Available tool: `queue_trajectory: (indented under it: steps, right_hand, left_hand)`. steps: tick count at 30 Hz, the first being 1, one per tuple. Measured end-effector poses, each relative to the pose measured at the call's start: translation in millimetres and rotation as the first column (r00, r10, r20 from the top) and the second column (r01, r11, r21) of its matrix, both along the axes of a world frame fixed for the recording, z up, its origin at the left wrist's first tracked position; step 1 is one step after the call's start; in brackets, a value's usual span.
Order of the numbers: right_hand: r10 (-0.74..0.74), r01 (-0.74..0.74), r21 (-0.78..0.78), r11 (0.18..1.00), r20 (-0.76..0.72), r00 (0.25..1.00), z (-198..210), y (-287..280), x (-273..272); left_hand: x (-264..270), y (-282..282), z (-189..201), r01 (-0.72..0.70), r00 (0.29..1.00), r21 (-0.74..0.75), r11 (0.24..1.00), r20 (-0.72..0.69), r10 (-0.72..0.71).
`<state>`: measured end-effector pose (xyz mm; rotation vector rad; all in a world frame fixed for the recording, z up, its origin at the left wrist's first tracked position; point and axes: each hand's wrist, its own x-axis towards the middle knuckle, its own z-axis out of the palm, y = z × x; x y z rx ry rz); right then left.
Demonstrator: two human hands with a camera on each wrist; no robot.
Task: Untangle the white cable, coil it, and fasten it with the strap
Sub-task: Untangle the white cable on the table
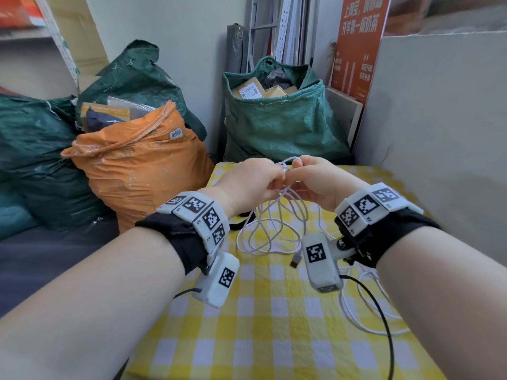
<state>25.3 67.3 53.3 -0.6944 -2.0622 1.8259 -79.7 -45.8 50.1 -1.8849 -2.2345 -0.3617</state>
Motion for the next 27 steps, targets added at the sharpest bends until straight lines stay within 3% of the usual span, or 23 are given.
queue_trajectory:
  steps: [5,7,8,10,11,13,15,19,24,27]
  right_hand:
    - [-0.006,0.002,0.089,0.996,0.036,0.999,-0.6,-0.2,-4.1]
    - [-0.055,0.047,0.142,0.989,0.055,0.997,-0.7,-0.6,-4.6]
    - [-0.083,0.072,0.170,0.983,0.060,0.995,-0.9,0.2,-4.0]
    - [-0.145,0.123,0.227,0.966,0.081,0.986,-1.8,3.8,-0.3]
    - [-0.167,0.142,0.242,0.960,0.086,0.982,-2.6,6.4,1.5]
    - [-0.175,0.156,0.220,0.963,0.072,0.982,-3.9,10.6,3.8]
    - [-0.160,0.148,0.184,0.972,0.049,0.986,-4.3,11.7,2.5]
    - [-0.153,0.140,0.175,0.974,0.059,0.987,-2.7,8.7,-1.4]
    - [-0.124,0.114,0.161,0.980,0.054,0.991,2.4,6.8,-1.9]
    - [-0.155,0.140,0.211,0.967,0.054,0.987,3.6,6.2,-0.7]
  left_hand:
    - [-1.2,-4.5,10.7,-0.024,0.993,-0.033,0.999,0.114,0.027]
    - [-4.1,-7.2,15.0,-0.101,0.966,0.000,0.995,0.239,0.098]
    - [-9.3,-8.6,16.5,-0.188,0.918,0.059,0.980,0.365,0.154]
    - [-23.8,-14.2,18.7,-0.430,0.716,0.172,0.886,0.662,0.219]
    - [-30.3,-18.4,20.0,-0.530,0.603,0.168,0.831,0.764,0.229]
    - [-39.0,-26.0,20.8,-0.603,0.436,0.080,0.794,0.866,0.244]
    - [-43.3,-28.5,20.7,-0.633,0.361,0.036,0.773,0.897,0.254]
    - [-48.1,-26.5,23.0,-0.762,0.228,0.027,0.647,0.946,0.229]
    - [-52.1,-28.9,28.8,-0.841,0.140,0.064,0.538,0.985,0.101]
    - [-55.2,-35.9,31.0,-0.883,0.046,0.014,0.470,0.997,0.058]
